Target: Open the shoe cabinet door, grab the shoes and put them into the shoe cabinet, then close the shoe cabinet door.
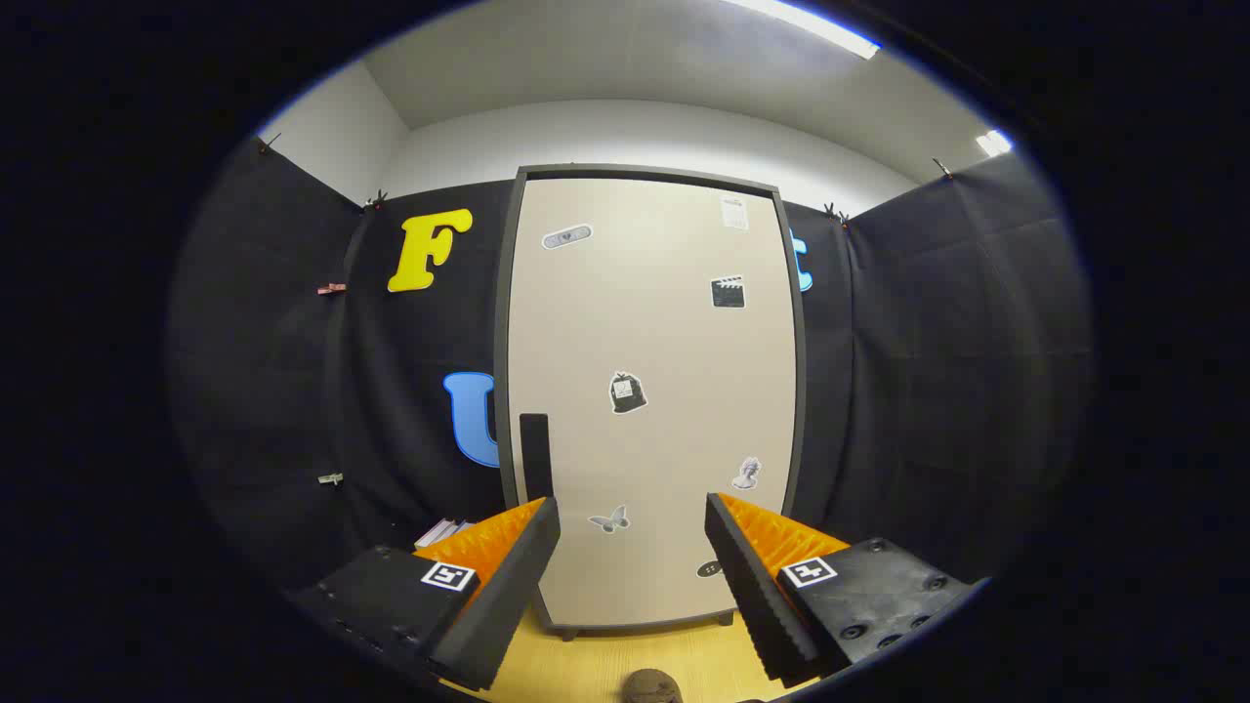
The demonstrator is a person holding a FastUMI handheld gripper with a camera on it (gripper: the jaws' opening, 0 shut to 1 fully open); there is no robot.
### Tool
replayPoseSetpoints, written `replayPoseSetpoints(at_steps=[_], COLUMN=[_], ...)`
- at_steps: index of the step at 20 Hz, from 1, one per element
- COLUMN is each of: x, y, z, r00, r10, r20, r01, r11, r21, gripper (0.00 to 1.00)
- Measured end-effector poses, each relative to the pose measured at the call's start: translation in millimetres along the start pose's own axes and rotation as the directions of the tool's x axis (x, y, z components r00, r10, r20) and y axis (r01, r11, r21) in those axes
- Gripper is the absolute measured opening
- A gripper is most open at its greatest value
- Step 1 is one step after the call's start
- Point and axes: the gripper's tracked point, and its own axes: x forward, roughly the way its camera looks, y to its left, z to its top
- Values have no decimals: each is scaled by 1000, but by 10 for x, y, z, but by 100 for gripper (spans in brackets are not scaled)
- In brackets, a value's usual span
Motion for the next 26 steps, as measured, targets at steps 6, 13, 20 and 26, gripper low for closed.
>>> replayPoseSetpoints(at_steps=[6, 13, 20, 26], x=[-9, 6, 168, 522], y=[-5, 43, 266, 628], z=[-18, -42, -178, -306], r00=[1000, 1000, 999, 996], r10=[-2, 1, 23, 65], r20=[-7, -14, -43, -66], r01=[2, -1, -23, -64], r11=[1000, 1000, 1000, 998], r21=[6, 6, 12, 17], gripper=[97, 98, 98, 98])
